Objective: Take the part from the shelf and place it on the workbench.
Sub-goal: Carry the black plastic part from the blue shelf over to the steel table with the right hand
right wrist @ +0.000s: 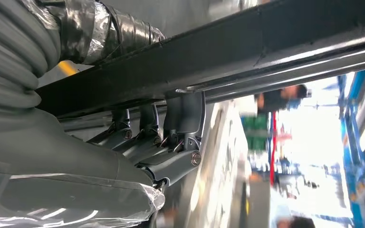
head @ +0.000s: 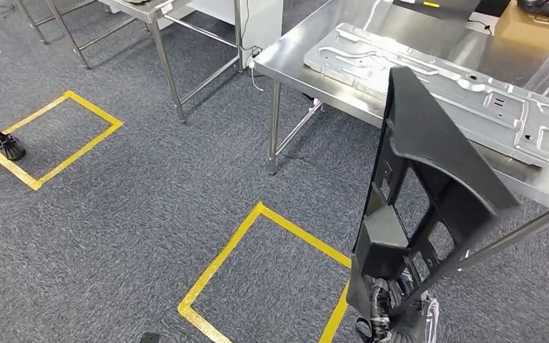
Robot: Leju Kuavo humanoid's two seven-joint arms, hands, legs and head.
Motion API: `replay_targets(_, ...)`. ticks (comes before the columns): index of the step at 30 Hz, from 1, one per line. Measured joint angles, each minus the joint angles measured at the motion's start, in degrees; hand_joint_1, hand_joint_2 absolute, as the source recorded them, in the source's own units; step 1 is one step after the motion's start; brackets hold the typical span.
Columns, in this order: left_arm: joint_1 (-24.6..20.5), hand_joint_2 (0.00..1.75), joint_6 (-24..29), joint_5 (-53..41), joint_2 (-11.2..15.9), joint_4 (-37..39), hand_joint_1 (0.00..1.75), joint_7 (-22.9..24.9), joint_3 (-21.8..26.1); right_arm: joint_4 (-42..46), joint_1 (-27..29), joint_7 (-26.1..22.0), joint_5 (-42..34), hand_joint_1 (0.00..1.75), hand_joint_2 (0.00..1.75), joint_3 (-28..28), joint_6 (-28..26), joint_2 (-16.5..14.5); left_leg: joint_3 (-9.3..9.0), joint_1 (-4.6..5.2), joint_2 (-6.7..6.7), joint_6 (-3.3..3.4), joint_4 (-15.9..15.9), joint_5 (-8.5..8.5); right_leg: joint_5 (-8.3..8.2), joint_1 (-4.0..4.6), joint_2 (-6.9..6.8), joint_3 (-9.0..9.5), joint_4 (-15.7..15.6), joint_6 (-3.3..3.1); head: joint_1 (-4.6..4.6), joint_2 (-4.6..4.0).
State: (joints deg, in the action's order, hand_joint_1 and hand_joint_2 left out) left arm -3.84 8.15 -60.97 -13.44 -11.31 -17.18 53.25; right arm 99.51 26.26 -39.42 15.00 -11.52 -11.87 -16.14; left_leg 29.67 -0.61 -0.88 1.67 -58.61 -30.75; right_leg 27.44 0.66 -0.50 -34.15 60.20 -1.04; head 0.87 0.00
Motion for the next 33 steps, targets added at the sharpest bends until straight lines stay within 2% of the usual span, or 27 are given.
replay_targets(1, 0.0, 0.0, 0.0, -0.2, 0.0, 0.0, 0.0, 0.0, 0.0, 0.0, 0.0, 0.9, 3.8, 1.75, 1.75, -0.3, -4.0, 0.1, -0.18, 0.01, -0.11, -0.3, 0.2, -0.06, 0.26, 0.15, 0.01, 0.15, -0.4, -0.24, 0.01, 0.0)
replay_targets(3, -0.1, 0.0, -0.1, -0.6, 0.0, 0.0, 0.0, -0.2, 0.1, 0.1, 0.0, 4.9, 17.3, 1.75, 1.75, -0.5, -15.1, 0.1, -0.83, 0.08, -0.28, -0.95, 0.6, -0.32, 0.25, -0.03, 0.21, 1.02, -1.7, -0.52, 0.02, 0.0)
replay_targets(5, -0.2, 0.0, -0.1, -1.2, 0.1, 0.0, 0.0, -0.3, 0.1, 0.6, 0.2, 9.9, 33.5, 1.75, 1.75, 0.5, -24.0, -0.4, -0.1, 0.12, 0.04, -1.36, -2.0, -1.87, 0.08, -0.54, 0.32, 2.53, -3.2, -0.75, -0.01, 0.0)
replay_targets(6, -0.1, 0.0, -0.1, -1.5, 0.1, 0.0, 0.0, -0.3, 0.1, 1.2, 0.2, 12.2, 40.1, 1.75, 1.75, 1.5, -26.1, -0.7, 1.53, -0.02, 0.28, -1.48, -5.2, -3.25, 0.16, -0.7, 0.36, 3.09, -3.6, -0.85, -0.03, 0.0)
replay_targets(8, -0.1, 0.0, -0.3, -2.1, 0.2, 0.0, 0.0, -0.3, 0.1, 2.4, 0.2, 16.5, 49.0, 1.75, 1.75, 4.2, -27.4, -1.6, 6.04, -0.11, 0.46, -1.84, -12.6, -5.63, 0.75, -0.72, 0.57, 3.66, -3.5, -1.04, -0.1, 0.0)
replay_targets(9, 0.0, 0.0, -0.3, -2.3, 0.3, 0.0, 0.0, -0.3, 0.1, 3.0, 0.2, 18.6, 51.7, 1.75, 1.75, 5.8, -27.4, -1.9, 7.66, -0.13, 0.46, -1.99, -14.6, -5.54, 1.16, -0.71, 0.71, 3.96, -3.3, -1.0, -0.13, 0.0)
replay_targets(10, 0.1, 0.0, -0.4, -2.5, 0.3, 0.0, 0.0, -0.3, 0.1, 3.4, 0.3, 20.4, 53.8, 1.75, 1.75, 7.4, -27.5, -2.2, 8.25, -0.15, 0.46, -2.1, -14.5, -4.26, 1.6, -0.72, 0.88, 4.32, -3.1, -0.9, -0.13, 0.0)
replay_targets(11, 0.2, 0.0, -0.4, -2.6, 0.4, 0.0, 0.0, -0.2, 0.1, 3.8, 0.3, 21.7, 55.5, 1.75, 1.75, 9.1, -27.5, -2.4, 7.66, -0.19, 0.46, -2.16, -12.0, -1.85, 2.13, -0.77, 1.06, 4.76, -2.8, -0.71, -0.14, 0.0)
replay_targets(12, 0.3, 0.0, -0.4, -2.8, 0.5, 0.0, 0.0, -0.2, 0.1, 4.2, 0.3, 22.6, 56.6, 1.75, 1.75, 10.5, -27.6, -2.6, 6.37, -0.23, 0.5, -2.16, -8.5, 0.49, 2.74, -0.85, 1.21, 5.21, -2.5, -0.47, -0.12, 0.0)
replay_targets(13, 0.3, 0.0, -0.5, -2.8, 0.5, 0.0, 0.0, -0.2, 0.1, 4.6, 0.3, 23.1, 57.2, 1.75, 1.75, 11.7, -27.6, -2.8, 5.15, -0.2, 0.63, -2.1, -5.5, 2.13, 3.32, -0.82, 1.37, 5.43, -2.1, -0.17, -0.14, 0.0)
replay_targets(14, 0.3, 0.0, -0.5, -2.9, 0.6, 0.0, 0.0, -0.2, 0.1, 5.0, 0.3, 23.6, 57.9, 1.75, 1.75, 12.6, -27.7, -3.0, 4.15, -0.15, 0.78, -1.81, -3.2, 2.84, 3.8, -0.77, 1.48, 5.44, -1.7, 0.16, -0.15, 0.0)
replay_targets(15, 0.2, 0.0, -0.6, -2.9, 0.6, 0.0, 0.0, -0.2, 0.1, 5.3, 0.3, 24.4, 59.1, 1.75, 1.75, 13.3, -27.7, -3.2, 3.74, -0.06, 0.93, -1.45, -2.3, 2.62, 4.1, -0.72, 1.56, 5.3, -1.4, 0.45, -0.15, 0.0)
replay_targets(18, 0.2, 0.0, -0.8, -3.2, 0.6, 0.0, 0.0, -0.2, 0.2, 6.4, 0.7, 28.9, 65.1, 1.75, 1.75, 15.2, -27.9, -3.4, 3.23, -0.1, 1.06, -0.28, -1.4, 2.05, 4.25, -0.6, 1.56, 5.21, -0.9, 1.25, -0.16, 0.0)
replay_targets(20, 0.3, 0.0, -0.9, -3.3, 0.7, 0.0, 0.0, -0.2, 0.3, 7.1, 0.9, 30.5, 67.0, 1.75, 1.75, 16.3, -27.9, -3.5, 2.35, -0.35, 1.04, 0.3, -0.7, 1.99, 5.46, -0.71, 1.29, 4.0, 1.9, 1.8, -0.13, 0.0)
replay_targets(21, 0.3, 0.0, -1.0, -3.3, 0.7, 0.0, 0.0, -0.2, 0.3, 7.4, 0.9, 30.7, 67.2, 1.75, 1.75, 16.7, -27.9, -3.5, 1.99, -0.4, 0.97, 0.48, -0.4, 1.87, 6.7, -0.84, 1.15, 2.33, 4.8, 2.1, -0.12, 0.0)
replay_targets(23, 0.3, 0.0, -1.0, -3.3, 0.7, 0.0, 0.0, -0.2, 0.6, 7.6, 1.0, 30.7, 67.1, 1.75, 1.75, 17.2, -27.9, -3.6, 1.51, -0.41, 0.85, 0.65, -0.3, 1.4, 9.29, -1.08, 1.01, -2.45, 12.0, 2.54, -0.1, 0.0)
replay_targets(24, 0.3, 0.0, -1.1, -3.3, 0.7, 0.0, 0.0, -0.2, 0.7, 7.7, 1.1, 30.8, 67.1, 1.75, 1.75, 17.4, -27.9, -3.6, 1.19, -0.41, 0.81, 0.65, -0.3, 1.08, 9.47, -1.19, 0.95, -4.4, 14.2, 2.67, -0.1, 0.0)
replay_targets(25, 0.3, 0.0, -1.1, -3.3, 0.7, 0.0, 0.0, -0.2, 0.9, 7.7, 1.2, 30.9, 67.1, 1.75, 1.75, 17.6, -27.9, -3.6, 0.73, -0.41, 0.79, 0.62, -0.3, 0.71, 8.4, -1.29, 0.88, -5.41, 14.4, 2.71, -0.1, 0.0)
replay_targets(26, 0.4, 0.0, -1.1, -3.3, 0.7, 0.0, 0.0, -0.2, 1.0, 7.7, 1.2, 30.9, 67.1, 1.75, 1.75, 17.6, -27.9, -3.6, 0.16, -0.41, 0.8, 0.56, -0.3, 0.32, 6.1, -1.37, 0.82, -5.24, 12.4, 2.67, -0.1, 0.0)
replay_targets(27, 0.4, 0.0, -1.1, -3.3, 0.7, 0.0, 0.0, -0.2, 1.1, 7.7, 1.2, 31.0, 67.1, 1.75, 1.75, 17.7, -27.9, -3.6, -0.48, -0.41, 0.8, 0.48, -0.3, -0.12, 3.09, -1.41, 0.73, -4.23, 8.8, 2.5, -0.1, 0.0)
replay_targets(28, 0.4, 0.0, -1.1, -3.3, 0.7, 0.0, 0.0, -0.2, 1.1, 7.6, 1.2, 31.0, 67.0, 1.75, 1.75, 17.8, -27.9, -3.6, -1.03, -0.42, 0.8, 0.36, -0.2, -0.5, 0.92, -1.39, 0.62, -3.09, 5.3, 2.28, -0.1, 0.0)
replay_targets(30, 0.3, 0.0, -1.2, -3.3, 0.7, 0.0, 0.0, -0.2, 1.1, 7.4, 1.2, 30.8, 66.8, 1.75, 1.75, 17.8, -27.9, -3.6, -1.6, -0.45, 0.81, -0.2, 0.1, -1.08, -0.08, -0.89, 0.29, -1.85, 1.0, 1.61, -0.08, 0.0)
replay_targets(32, 0.3, 0.0, -1.3, -3.4, 0.6, 0.0, 0.0, -0.2, 1.2, 7.0, 1.2, 30.6, 66.3, 1.75, 1.75, 17.9, -27.9, -3.7, -2.27, -0.4, 0.71, -1.03, -0.1, -1.14, 0.54, -0.47, 0.28, -1.39, 0.1, 0.82, -0.08, 0.0)
replay_targets(33, 0.2, 0.0, -1.3, -3.4, 0.6, 0.0, 0.0, -0.1, 1.2, 6.8, 1.3, 30.5, 66.0, 1.75, 1.75, 17.9, -28.0, -3.8, -2.59, -0.42, 0.63, -1.37, -0.5, -1.25, 0.07, -0.58, 0.39, -0.68, -0.3, 0.48, -0.11, 0.0)
